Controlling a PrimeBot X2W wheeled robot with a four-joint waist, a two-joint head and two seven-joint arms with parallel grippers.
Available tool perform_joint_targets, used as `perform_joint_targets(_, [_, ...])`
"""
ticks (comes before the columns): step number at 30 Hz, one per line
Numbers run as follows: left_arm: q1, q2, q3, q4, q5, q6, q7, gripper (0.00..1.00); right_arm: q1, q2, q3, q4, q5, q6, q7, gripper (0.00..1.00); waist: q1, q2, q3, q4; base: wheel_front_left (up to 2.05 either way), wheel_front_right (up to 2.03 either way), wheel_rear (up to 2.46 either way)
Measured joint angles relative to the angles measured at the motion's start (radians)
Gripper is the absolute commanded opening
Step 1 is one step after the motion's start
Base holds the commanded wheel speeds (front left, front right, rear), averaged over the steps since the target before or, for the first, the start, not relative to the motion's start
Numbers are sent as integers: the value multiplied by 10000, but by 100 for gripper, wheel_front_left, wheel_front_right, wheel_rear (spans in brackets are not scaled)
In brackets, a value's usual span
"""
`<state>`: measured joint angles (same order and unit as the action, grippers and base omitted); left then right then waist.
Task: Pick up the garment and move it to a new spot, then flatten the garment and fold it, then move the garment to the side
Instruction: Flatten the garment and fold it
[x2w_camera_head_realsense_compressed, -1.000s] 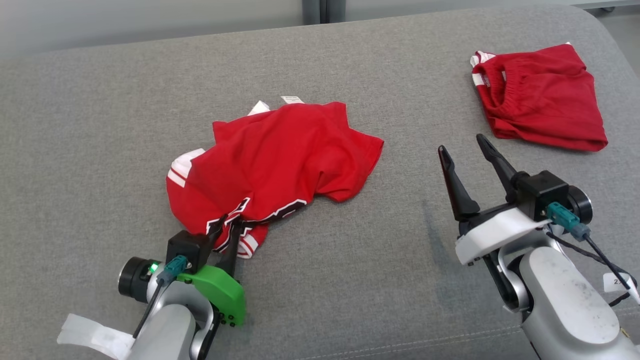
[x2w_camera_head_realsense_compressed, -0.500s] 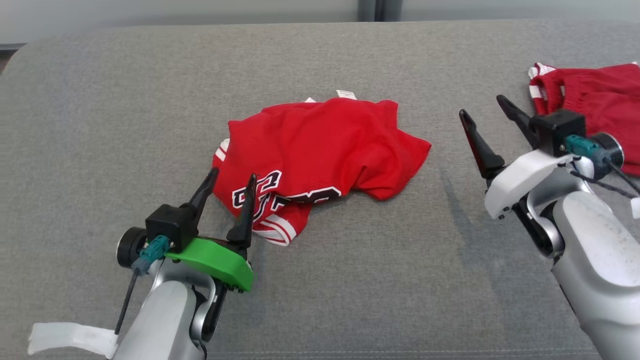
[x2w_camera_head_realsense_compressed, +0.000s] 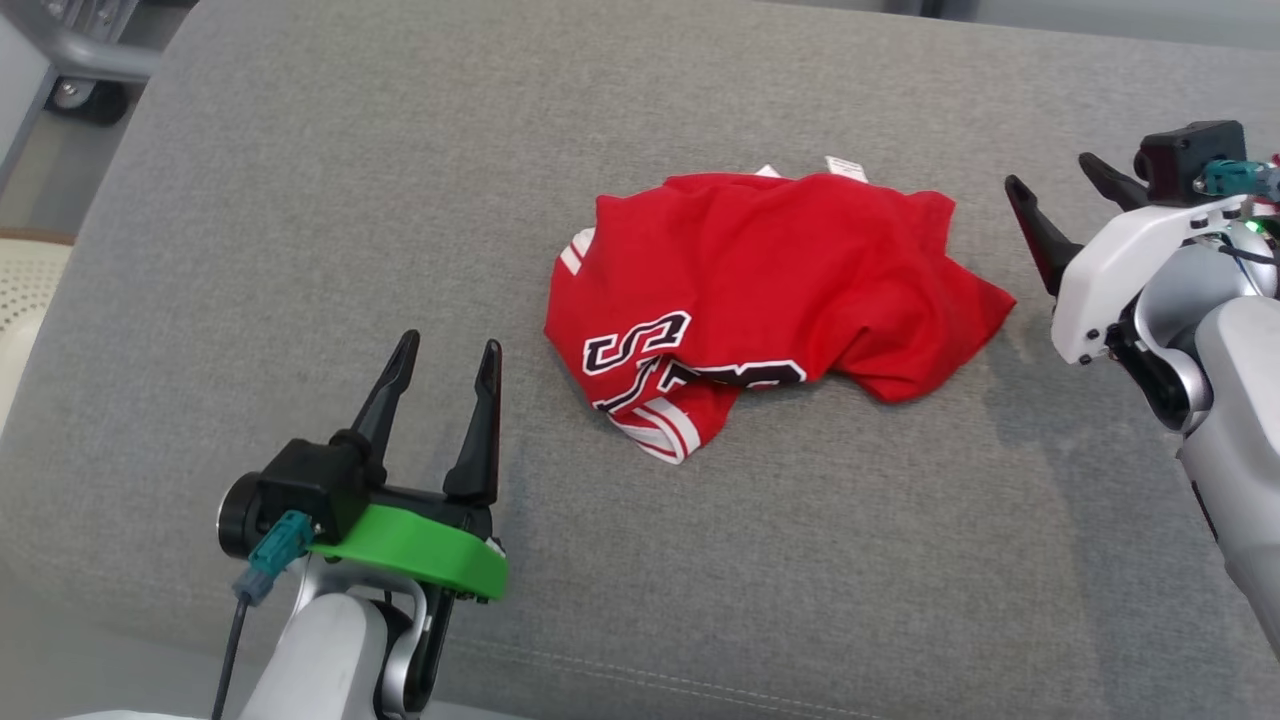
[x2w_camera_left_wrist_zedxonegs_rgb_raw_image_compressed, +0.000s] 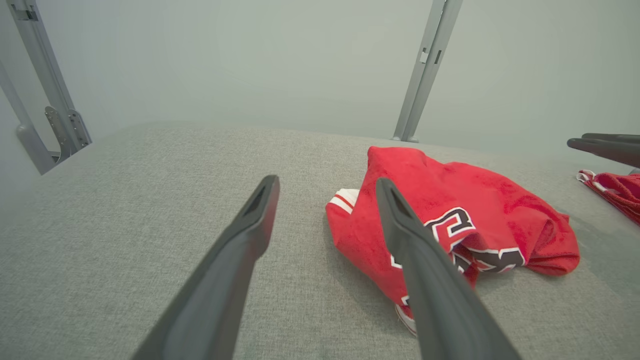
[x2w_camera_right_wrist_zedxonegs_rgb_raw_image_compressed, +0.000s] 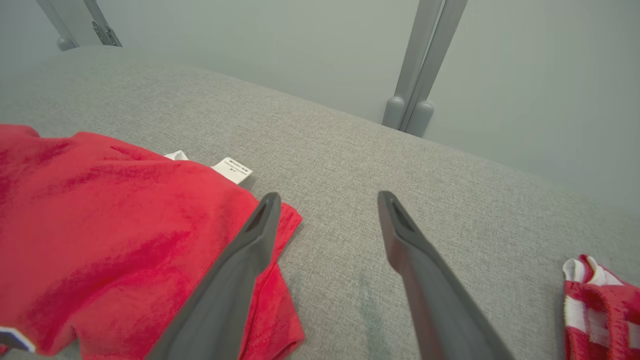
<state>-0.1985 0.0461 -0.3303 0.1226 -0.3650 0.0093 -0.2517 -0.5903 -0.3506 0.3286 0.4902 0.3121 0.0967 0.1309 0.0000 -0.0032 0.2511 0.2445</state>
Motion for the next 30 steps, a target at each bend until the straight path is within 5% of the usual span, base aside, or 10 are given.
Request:
perform_joint_targets(12, [188,-15,42,-717,15,-4,0,100,-435,6,-67,1156,533,174,332,100,0,0,735,1288,0,0,0])
perform_joint_targets(27, [544,-23,29,-1049,178,-4,0,100,-650,46,0,2176,740,180,311,100,0,0,970,1402,0,0,0])
perform_joint_targets(28, [580,-23,31,-1051,180,-4,0,100,-654,63,23,2217,826,205,297,98,0,0,976,1401,0,0,0])
perform_joint_targets(30, [624,-23,48,-1072,186,-4,0,100,-706,88,105,2288,940,209,284,62,0,0,991,1396,0,0,0])
